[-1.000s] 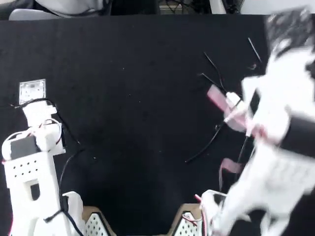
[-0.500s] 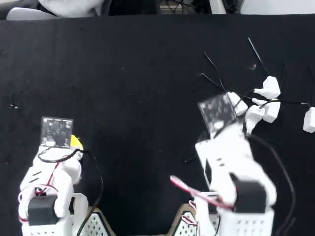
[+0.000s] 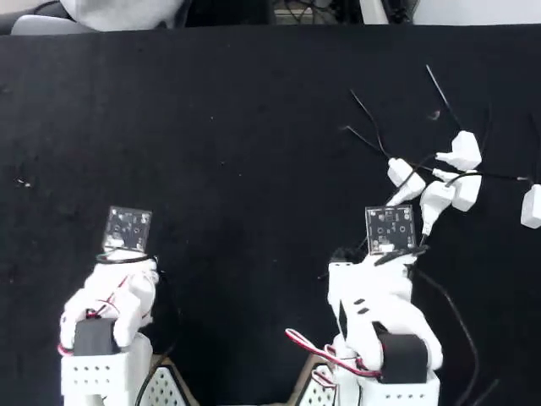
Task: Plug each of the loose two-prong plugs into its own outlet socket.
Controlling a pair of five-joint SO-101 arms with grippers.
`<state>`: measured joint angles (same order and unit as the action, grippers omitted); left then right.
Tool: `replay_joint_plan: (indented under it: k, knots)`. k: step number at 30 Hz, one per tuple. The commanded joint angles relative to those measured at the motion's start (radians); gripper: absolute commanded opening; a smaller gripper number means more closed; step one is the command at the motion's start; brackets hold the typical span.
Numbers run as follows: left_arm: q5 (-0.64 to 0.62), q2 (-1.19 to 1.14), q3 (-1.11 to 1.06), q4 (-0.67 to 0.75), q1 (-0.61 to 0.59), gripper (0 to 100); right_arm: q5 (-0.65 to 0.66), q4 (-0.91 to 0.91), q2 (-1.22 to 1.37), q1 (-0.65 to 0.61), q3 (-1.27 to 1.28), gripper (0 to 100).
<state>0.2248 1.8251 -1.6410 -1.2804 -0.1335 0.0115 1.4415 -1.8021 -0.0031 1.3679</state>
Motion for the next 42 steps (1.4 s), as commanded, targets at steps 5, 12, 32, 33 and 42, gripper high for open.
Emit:
replay_joint_plan:
  k: [5,12,32,33,42]
  knots:
    - [0.009,-0.006,-0.058,0.011,0.008,3,-0.008,-0.161,-0.053,0.051,0.317,1.1]
    - [0.009,-0.006,-0.058,0.011,0.008,3,-0.008,-0.157,-0.058,0.066,0.318,1.1]
    - [0.009,-0.006,-0.058,0.011,0.007,3,-0.008,-0.157,-0.058,0.064,0.318,1.1]
    - [0.009,-0.006,-0.058,0.011,0.007,3,-0.008,-0.157,-0.058,0.064,0.318,1.1]
    - [0.009,-0.006,-0.058,0.011,0.007,3,-0.008,-0.157,-0.058,0.064,0.318,1.1]
